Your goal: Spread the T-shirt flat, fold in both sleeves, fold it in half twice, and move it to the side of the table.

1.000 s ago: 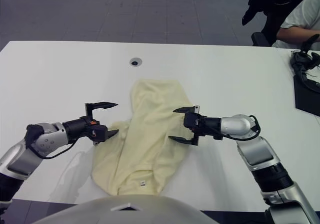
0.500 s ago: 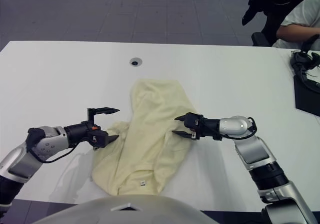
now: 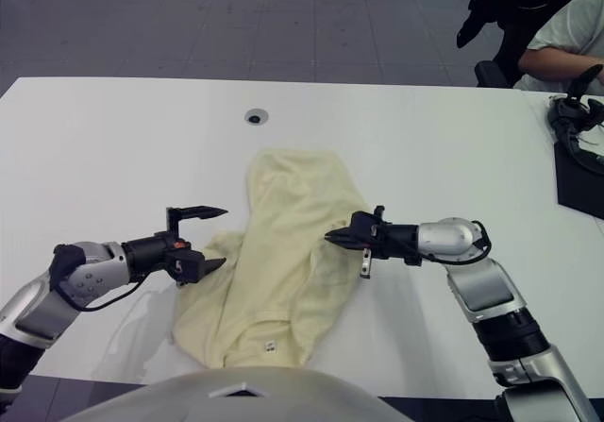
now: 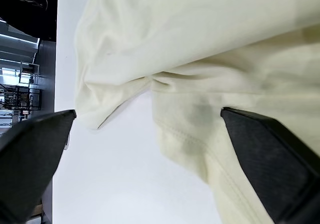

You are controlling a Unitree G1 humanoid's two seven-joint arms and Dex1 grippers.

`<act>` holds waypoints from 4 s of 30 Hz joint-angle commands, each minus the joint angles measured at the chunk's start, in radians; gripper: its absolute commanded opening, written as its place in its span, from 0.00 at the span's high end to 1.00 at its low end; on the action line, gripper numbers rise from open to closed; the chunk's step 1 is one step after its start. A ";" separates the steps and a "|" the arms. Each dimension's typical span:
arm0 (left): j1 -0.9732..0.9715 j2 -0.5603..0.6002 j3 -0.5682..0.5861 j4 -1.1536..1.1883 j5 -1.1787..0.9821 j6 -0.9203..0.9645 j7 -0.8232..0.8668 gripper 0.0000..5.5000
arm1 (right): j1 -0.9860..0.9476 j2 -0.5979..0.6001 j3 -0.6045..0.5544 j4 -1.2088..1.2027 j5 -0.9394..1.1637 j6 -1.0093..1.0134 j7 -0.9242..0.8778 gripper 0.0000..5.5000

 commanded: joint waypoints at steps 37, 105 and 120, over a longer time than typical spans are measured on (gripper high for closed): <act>0.541 0.129 0.403 -0.094 -0.162 0.040 -0.142 0.02 | 0.535 -0.230 -0.536 0.065 0.279 0.045 0.418 0.79; -0.187 -0.384 -0.113 0.285 -0.143 0.183 0.023 0.02 | -0.184 0.186 0.309 0.374 -1.063 -1.133 -0.807 0.02; -0.156 -0.388 -0.111 0.278 -0.139 0.192 0.034 0.02 | -0.026 0.210 0.394 0.062 -0.912 -1.148 -0.961 0.02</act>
